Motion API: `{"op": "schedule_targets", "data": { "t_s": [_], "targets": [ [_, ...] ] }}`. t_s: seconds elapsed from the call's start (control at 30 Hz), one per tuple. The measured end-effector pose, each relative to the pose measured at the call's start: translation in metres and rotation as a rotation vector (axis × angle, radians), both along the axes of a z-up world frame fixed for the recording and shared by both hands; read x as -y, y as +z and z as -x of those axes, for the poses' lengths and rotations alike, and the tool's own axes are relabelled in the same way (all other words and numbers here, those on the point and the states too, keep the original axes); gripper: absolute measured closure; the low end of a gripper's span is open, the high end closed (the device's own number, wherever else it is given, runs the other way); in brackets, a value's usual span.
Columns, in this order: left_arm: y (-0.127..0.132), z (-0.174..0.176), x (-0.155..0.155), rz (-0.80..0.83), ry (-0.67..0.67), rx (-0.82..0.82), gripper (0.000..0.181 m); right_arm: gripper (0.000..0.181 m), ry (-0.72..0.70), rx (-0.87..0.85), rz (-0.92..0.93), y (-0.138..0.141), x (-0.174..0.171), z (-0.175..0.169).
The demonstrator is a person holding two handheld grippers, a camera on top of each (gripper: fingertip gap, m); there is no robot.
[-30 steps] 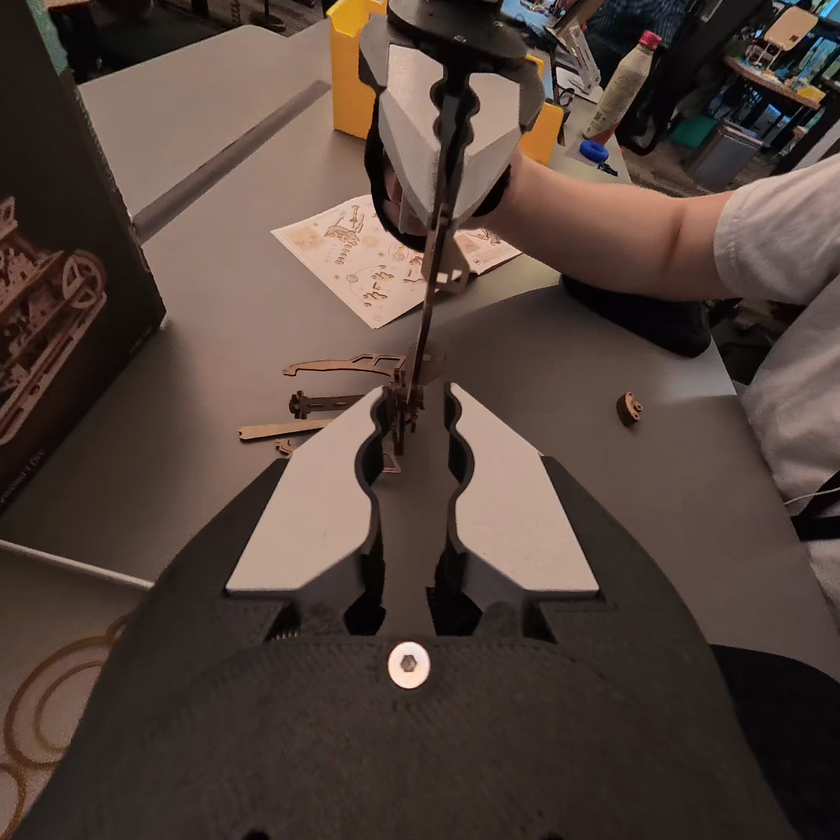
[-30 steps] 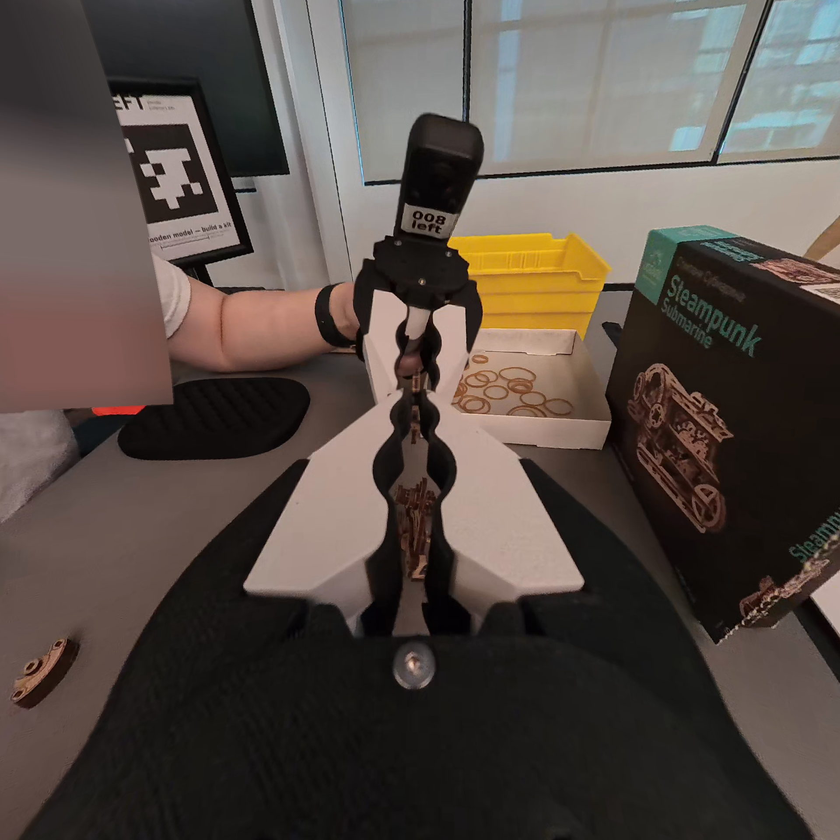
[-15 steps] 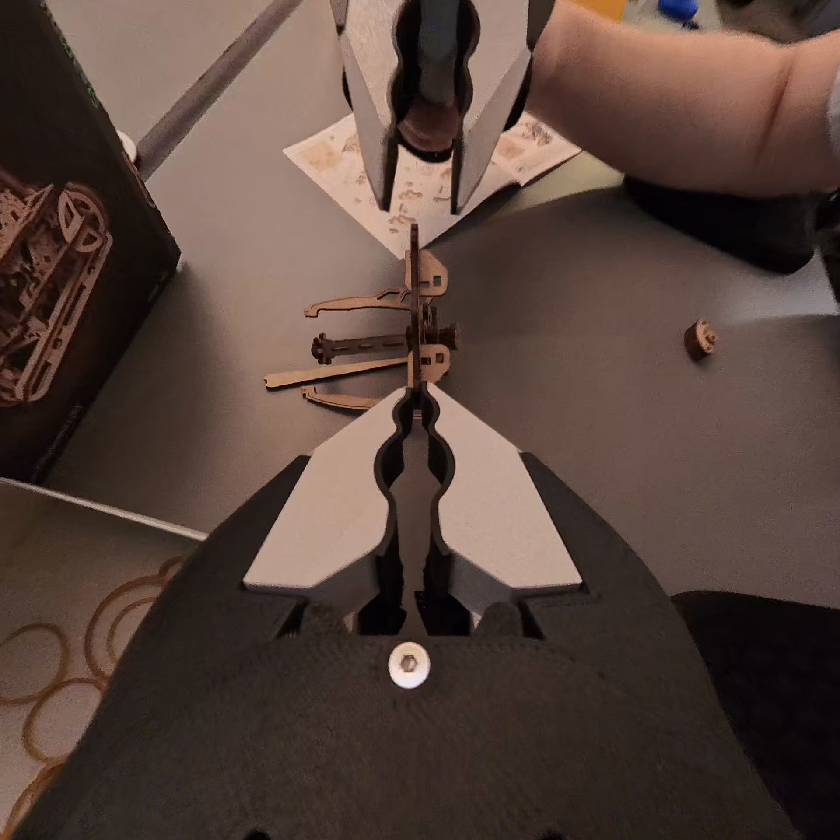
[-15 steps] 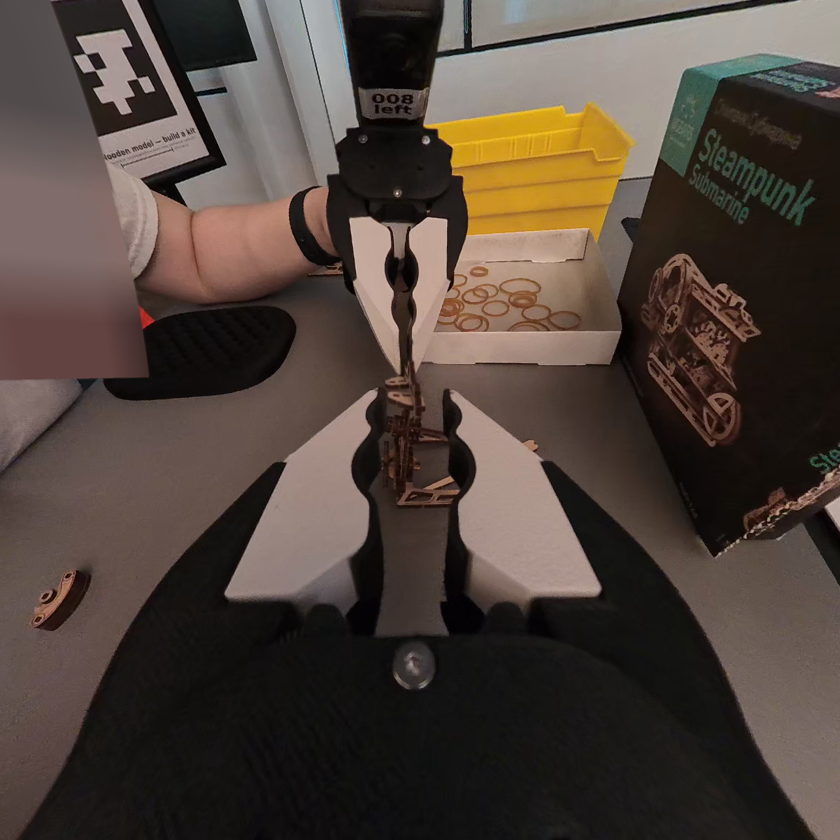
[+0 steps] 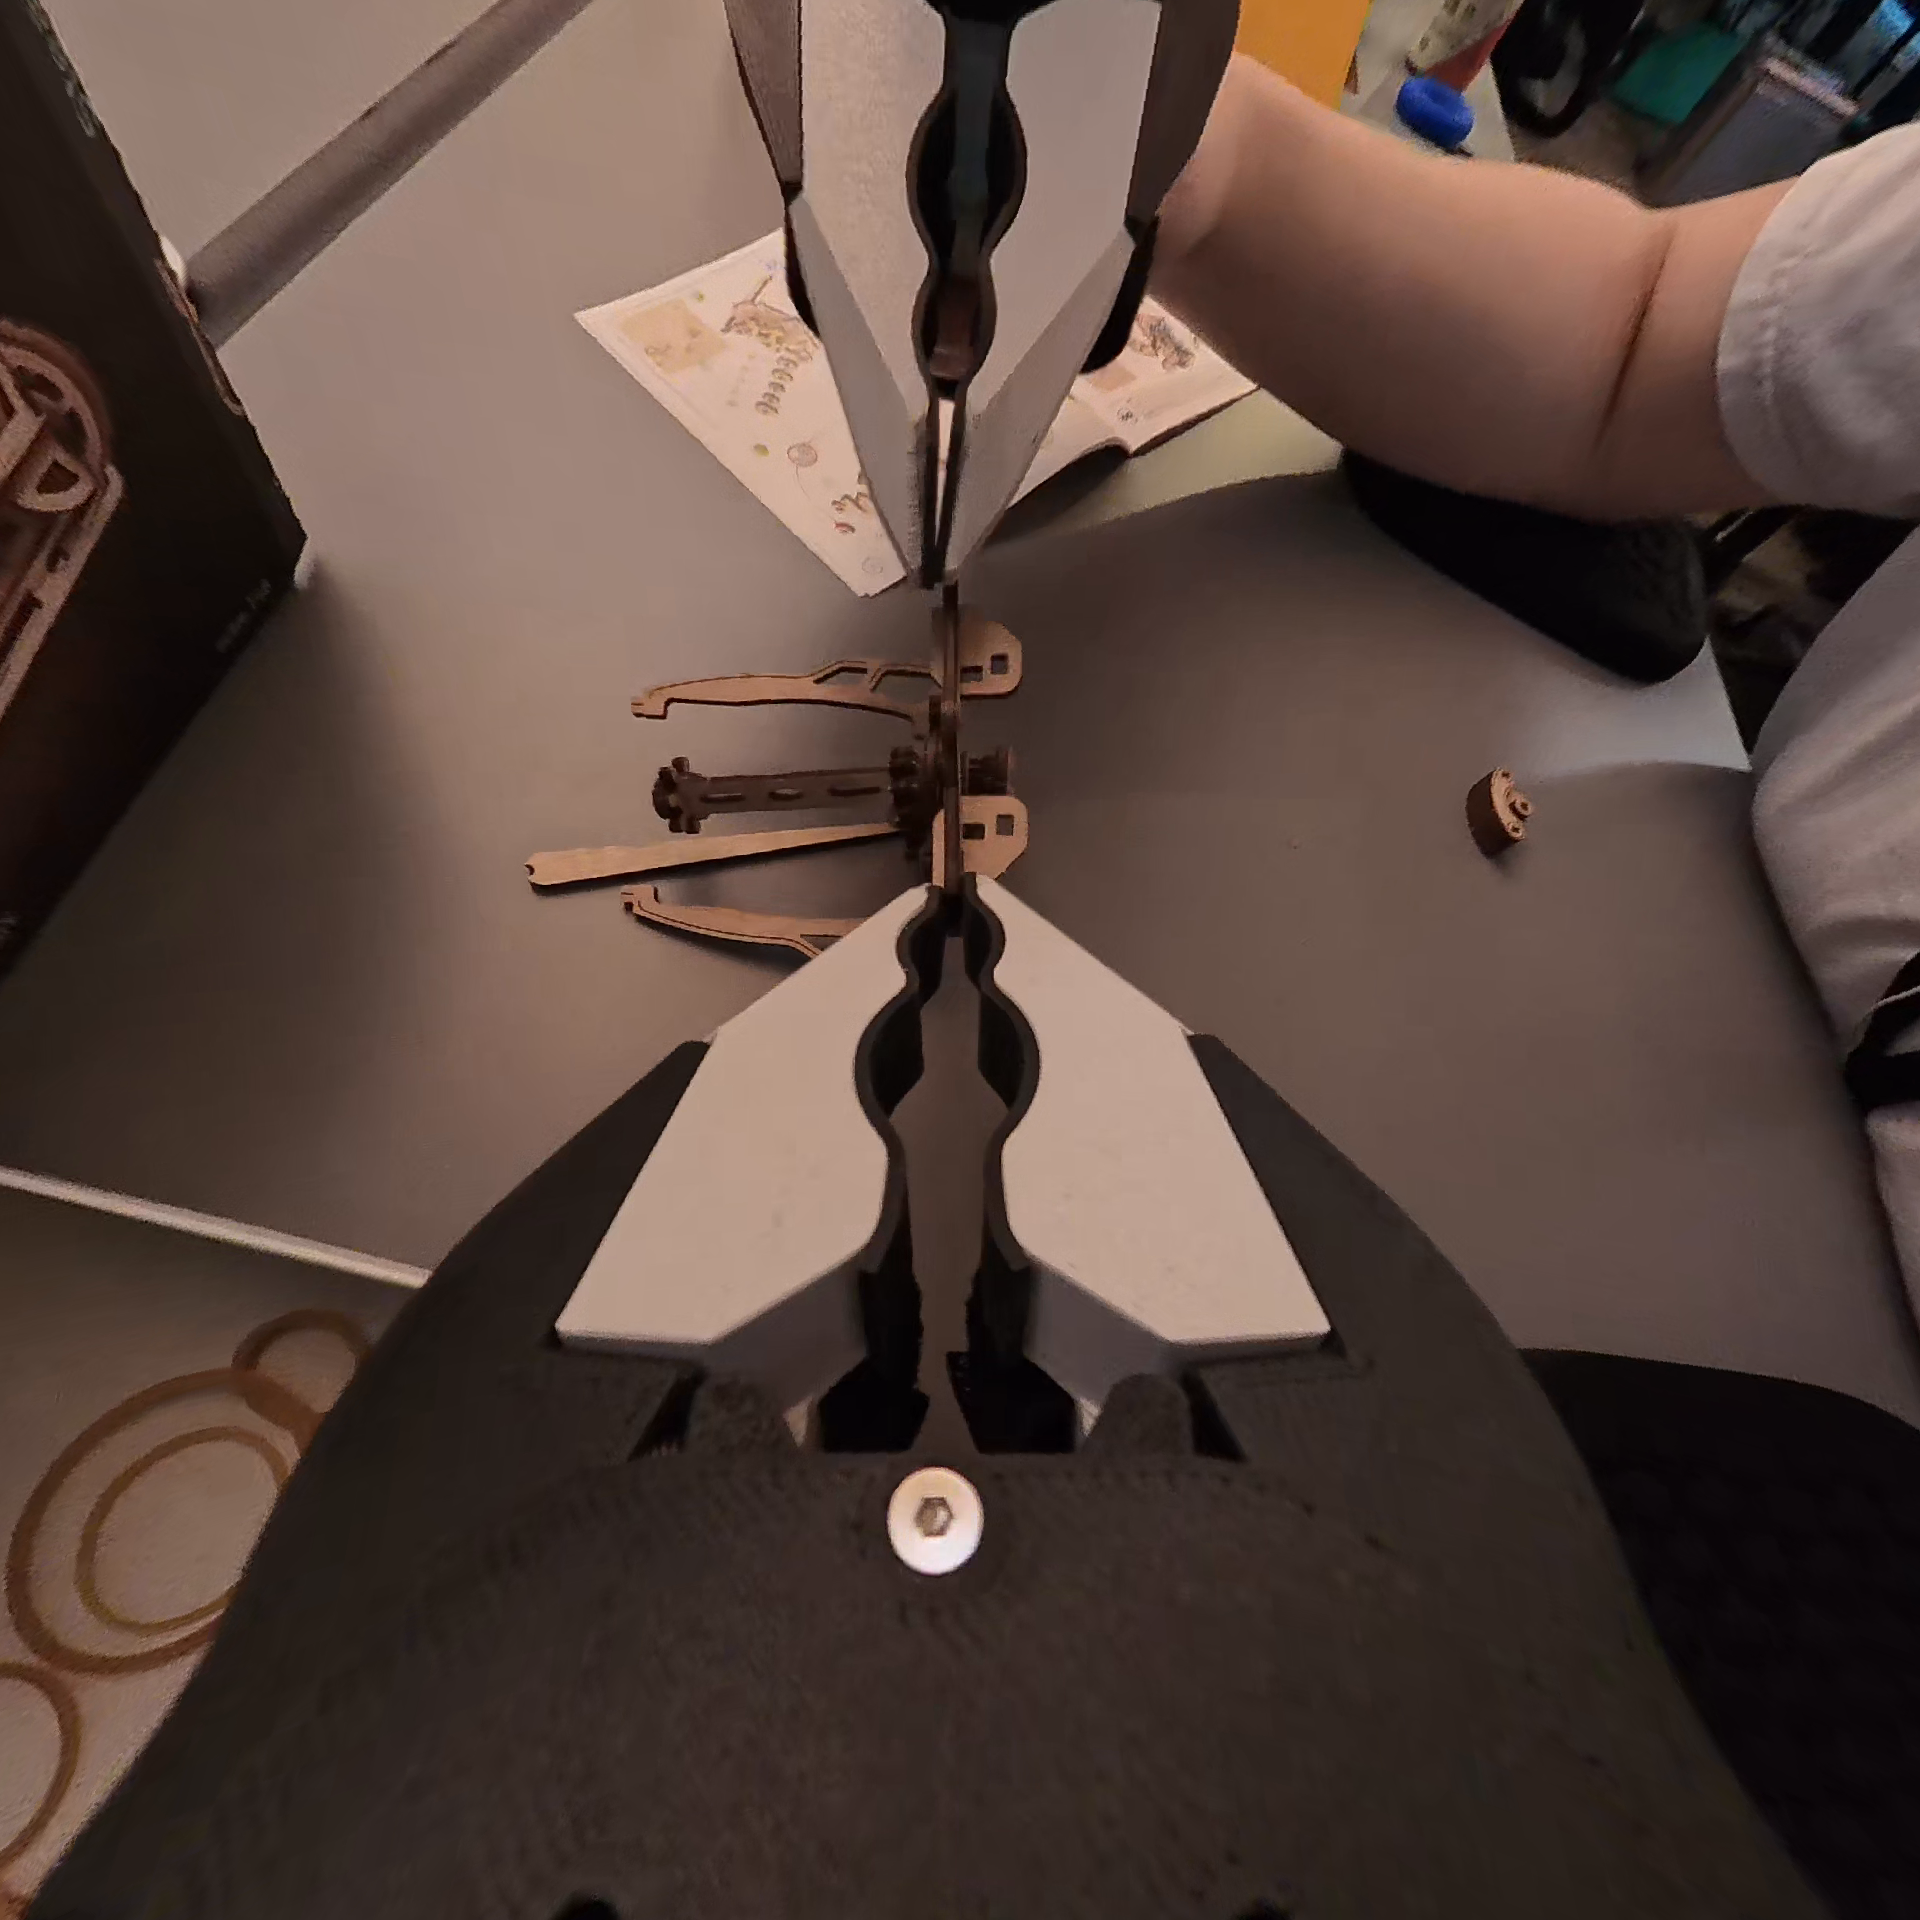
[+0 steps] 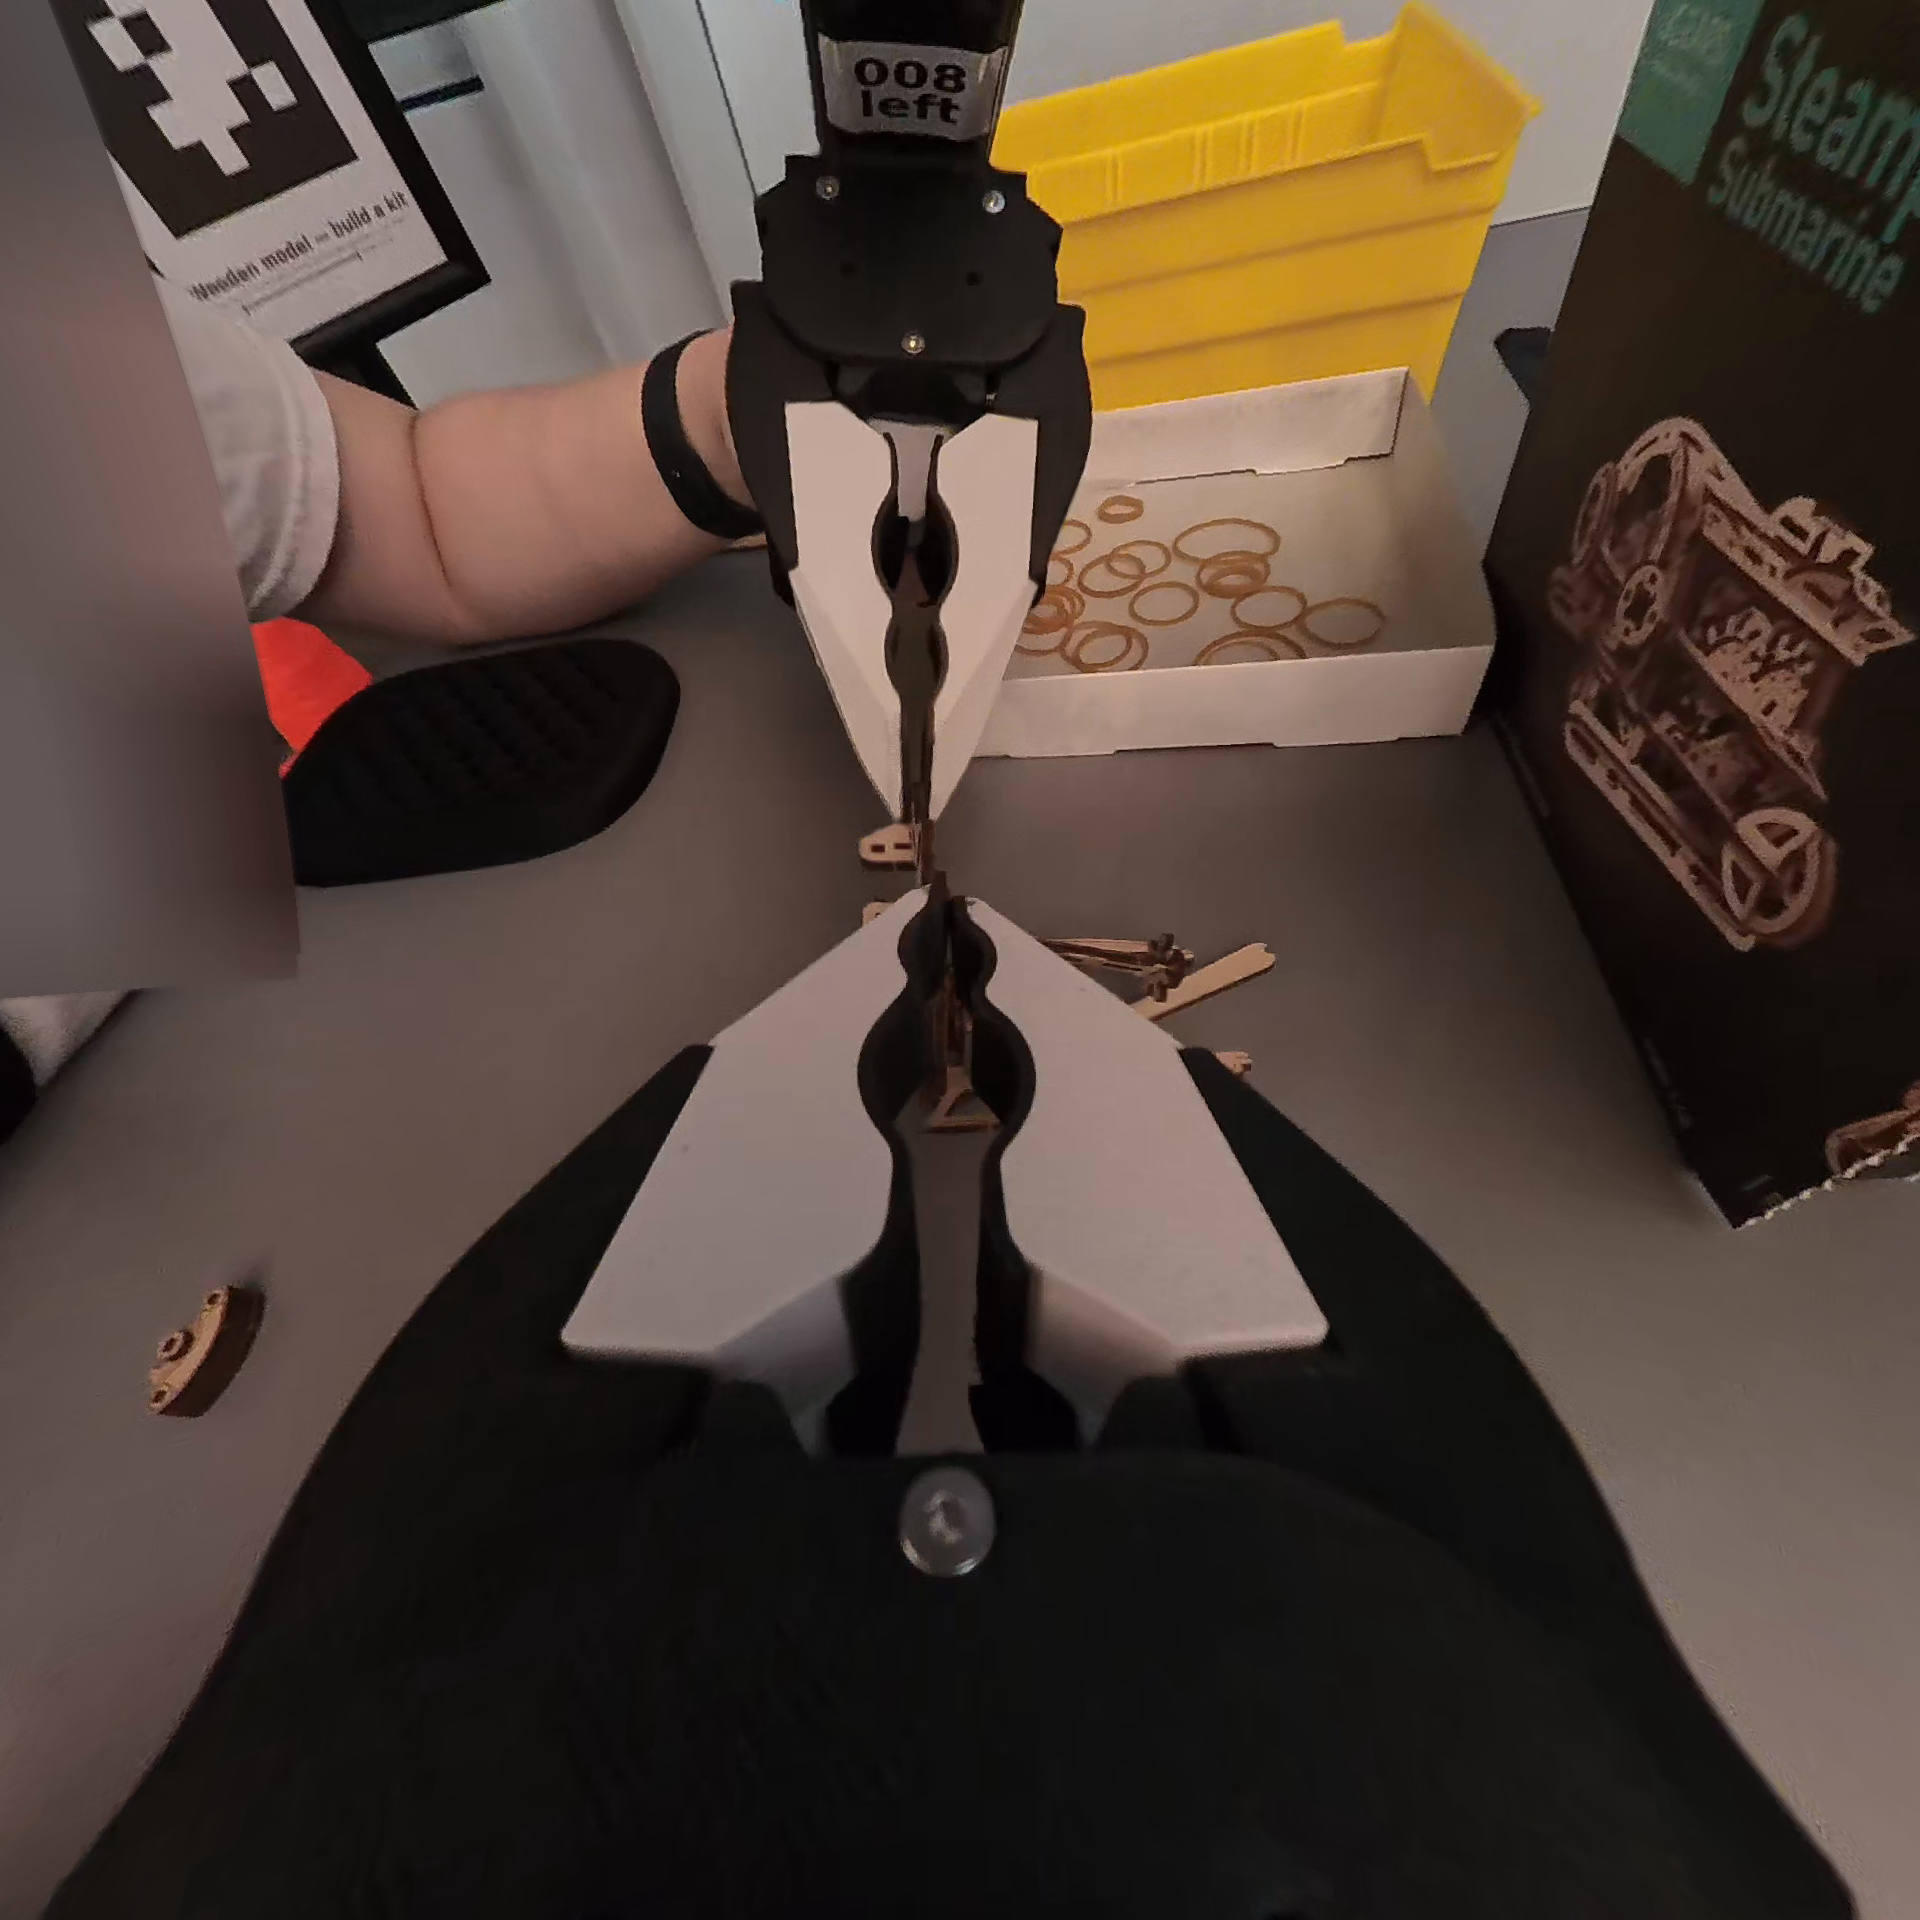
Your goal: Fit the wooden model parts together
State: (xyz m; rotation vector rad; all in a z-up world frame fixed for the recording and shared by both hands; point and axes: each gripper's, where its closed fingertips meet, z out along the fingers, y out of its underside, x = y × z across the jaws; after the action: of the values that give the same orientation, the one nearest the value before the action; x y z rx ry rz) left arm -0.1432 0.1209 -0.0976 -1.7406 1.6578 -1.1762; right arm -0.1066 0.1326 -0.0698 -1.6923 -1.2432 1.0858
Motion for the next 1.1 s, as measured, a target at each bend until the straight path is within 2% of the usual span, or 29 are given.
{"op": "schedule_targets", "data": {
  "t_s": [0.03,0.1,0.13,0.5,0.57,0.67,0.97,1.1],
  "targets": [
    [0.002,0.000,-0.001,0.002,0.005,0.009,0.181,0.181,-0.002,-0.014,0.007,0.002,-0.001,0.000],
    [0.001,0.001,-0.003,-0.004,0.011,0.004,0.181,0.166,-0.016,-0.043,0.007,0.006,-0.003,-0.001],
    [0.000,0.001,-0.003,-0.009,0.012,-0.001,0.181,0.165,-0.032,-0.042,0.013,0.006,-0.006,-0.002],
    [-0.003,0.001,-0.004,0.010,0.011,-0.004,0.181,0.169,-0.028,0.003,0.070,-0.008,-0.007,-0.003],
    [-0.005,0.001,-0.003,0.013,0.008,-0.009,0.181,0.180,0.004,0.002,0.094,-0.009,-0.002,-0.002],
    [-0.004,0.001,-0.005,0.013,0.019,-0.001,0.181,0.180,0.005,0.019,0.084,-0.009,-0.002,-0.003],
    [-0.007,-0.002,-0.015,-0.051,0.076,-0.014,0.180,0.181,-0.018,0.082,-0.092,-0.008,-0.006,-0.004],
    [-0.013,-0.002,-0.014,-0.073,0.072,-0.047,0.180,0.181,-0.007,0.117,-0.095,-0.017,-0.005,-0.004]
  ]
}}
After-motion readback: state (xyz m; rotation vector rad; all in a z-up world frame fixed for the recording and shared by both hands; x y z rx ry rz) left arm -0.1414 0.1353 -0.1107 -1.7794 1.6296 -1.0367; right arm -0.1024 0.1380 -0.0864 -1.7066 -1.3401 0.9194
